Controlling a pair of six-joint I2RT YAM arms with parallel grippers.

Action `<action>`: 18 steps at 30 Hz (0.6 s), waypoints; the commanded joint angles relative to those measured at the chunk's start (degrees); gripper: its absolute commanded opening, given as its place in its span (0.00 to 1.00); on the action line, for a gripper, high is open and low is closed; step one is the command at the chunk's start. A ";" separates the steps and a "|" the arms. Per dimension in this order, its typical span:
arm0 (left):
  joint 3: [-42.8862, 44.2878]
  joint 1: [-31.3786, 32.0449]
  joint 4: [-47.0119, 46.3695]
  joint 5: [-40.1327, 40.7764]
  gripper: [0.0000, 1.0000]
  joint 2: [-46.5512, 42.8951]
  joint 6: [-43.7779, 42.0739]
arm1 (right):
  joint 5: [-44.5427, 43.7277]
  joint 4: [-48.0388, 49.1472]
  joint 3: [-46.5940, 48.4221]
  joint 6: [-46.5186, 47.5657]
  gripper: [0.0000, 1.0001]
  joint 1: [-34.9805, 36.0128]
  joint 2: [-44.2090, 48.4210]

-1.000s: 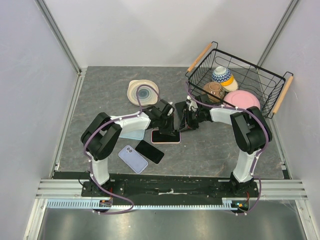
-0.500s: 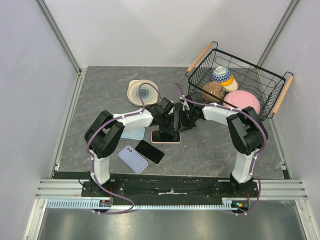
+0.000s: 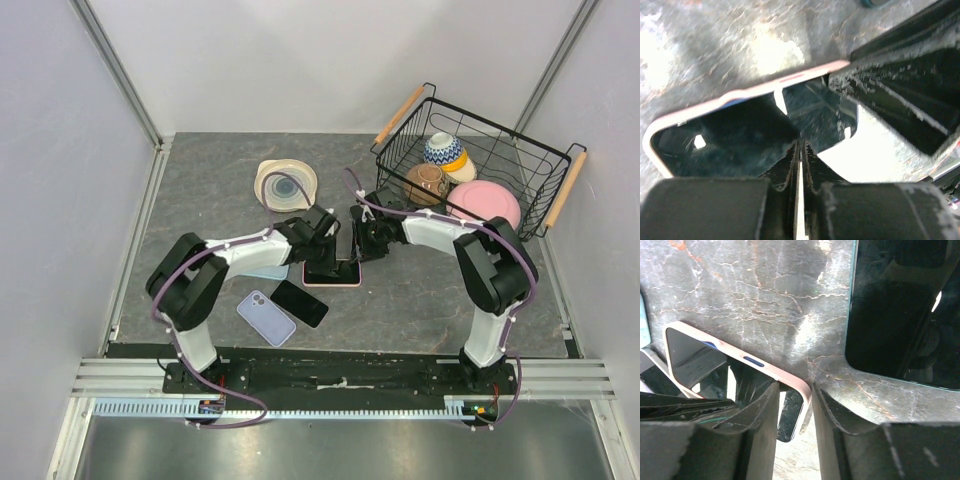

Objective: Put the phone into the phone case

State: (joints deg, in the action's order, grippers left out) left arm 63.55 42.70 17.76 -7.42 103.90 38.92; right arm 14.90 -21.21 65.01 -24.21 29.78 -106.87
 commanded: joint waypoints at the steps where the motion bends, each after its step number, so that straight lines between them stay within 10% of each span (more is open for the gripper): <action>1: -4.13 -0.60 -2.90 2.58 0.15 -8.70 -1.12 | -1.27 -4.45 -4.19 0.31 0.44 0.63 0.24; 8: -10.46 -2.44 -3.44 3.02 0.38 -18.20 -1.56 | 0.04 -4.54 -5.25 -0.67 0.69 0.37 6.06; 18: -16.00 -9.56 -3.78 -2.16 0.39 -15.92 -1.56 | 4.70 -2.70 -10.78 -1.98 0.60 0.45 7.20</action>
State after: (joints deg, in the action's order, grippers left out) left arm 48.36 34.48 15.81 -6.76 86.00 38.63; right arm 18.33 -22.39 57.74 -25.34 30.09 -99.96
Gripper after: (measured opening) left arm 0.392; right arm 0.618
